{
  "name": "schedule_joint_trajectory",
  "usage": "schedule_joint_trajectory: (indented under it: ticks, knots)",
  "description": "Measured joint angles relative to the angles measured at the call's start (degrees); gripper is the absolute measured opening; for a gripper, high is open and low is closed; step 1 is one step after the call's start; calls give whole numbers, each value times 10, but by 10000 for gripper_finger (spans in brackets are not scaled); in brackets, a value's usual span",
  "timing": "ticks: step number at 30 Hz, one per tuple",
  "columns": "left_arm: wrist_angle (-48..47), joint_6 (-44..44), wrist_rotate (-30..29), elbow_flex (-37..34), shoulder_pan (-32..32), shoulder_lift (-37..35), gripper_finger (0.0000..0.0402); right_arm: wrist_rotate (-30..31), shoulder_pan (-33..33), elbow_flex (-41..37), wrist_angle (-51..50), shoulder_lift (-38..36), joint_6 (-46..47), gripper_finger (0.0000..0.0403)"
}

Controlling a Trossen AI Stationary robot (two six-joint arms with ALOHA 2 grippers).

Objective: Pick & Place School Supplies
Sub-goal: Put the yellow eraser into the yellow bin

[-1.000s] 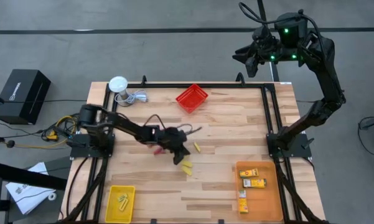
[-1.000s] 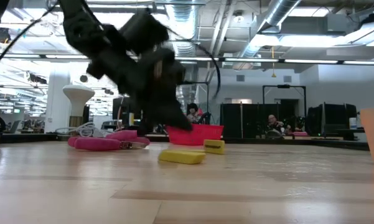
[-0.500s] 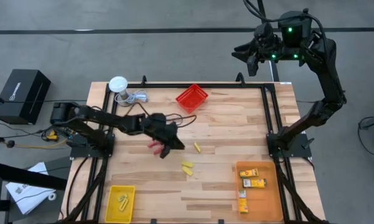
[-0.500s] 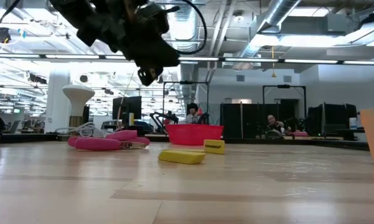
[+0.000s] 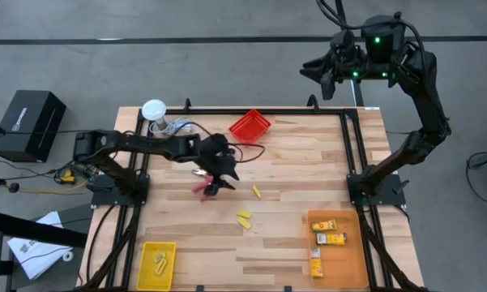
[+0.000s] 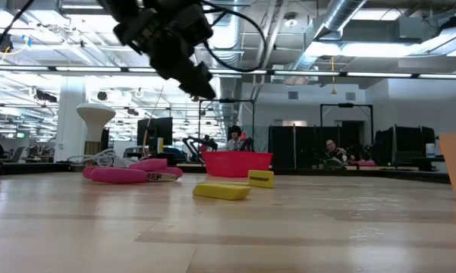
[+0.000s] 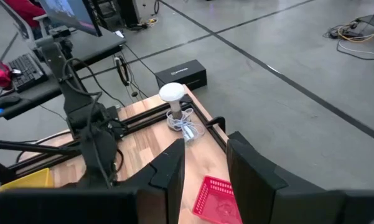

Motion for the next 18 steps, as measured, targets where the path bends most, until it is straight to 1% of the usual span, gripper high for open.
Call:
schedule_joint_trajectory:
  ticks: [6, 10, 14, 18]
  knots:
    - [-55, 86, -1, 91, -1, 86, 158, 1, 14, 0, 0, 0, 1, 111]
    - [-79, 130, -2, 145, -3, 142, 153, 1, 16, 0, -1, 0, 1, 111]
    - [-103, 155, -2, 195, -8, 186, 155, 1, 16, 0, -2, 0, -5, 111]
    - [-105, 165, -1, 222, -16, 217, 160, -3, 16, 0, -5, 0, -18, 111]
